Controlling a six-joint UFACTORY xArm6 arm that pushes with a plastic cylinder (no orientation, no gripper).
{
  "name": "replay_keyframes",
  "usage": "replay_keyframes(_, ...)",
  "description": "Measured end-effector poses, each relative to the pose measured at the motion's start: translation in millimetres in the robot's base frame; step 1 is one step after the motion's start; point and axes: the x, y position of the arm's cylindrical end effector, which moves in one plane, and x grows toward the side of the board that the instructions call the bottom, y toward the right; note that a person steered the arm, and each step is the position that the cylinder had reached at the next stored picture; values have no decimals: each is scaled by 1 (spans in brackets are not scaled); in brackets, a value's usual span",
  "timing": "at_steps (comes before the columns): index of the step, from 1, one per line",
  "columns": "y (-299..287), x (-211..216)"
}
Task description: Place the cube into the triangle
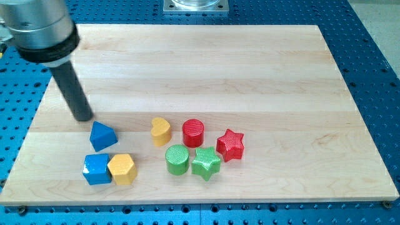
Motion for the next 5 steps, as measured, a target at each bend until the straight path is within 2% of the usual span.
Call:
replay_keyframes(1,-37,23)
replay_keyframes(2,-34,110)
replay_keyframes(3,-22,153)
replay_keyframes(4,-4,153)
replay_keyframes(5,73,142)
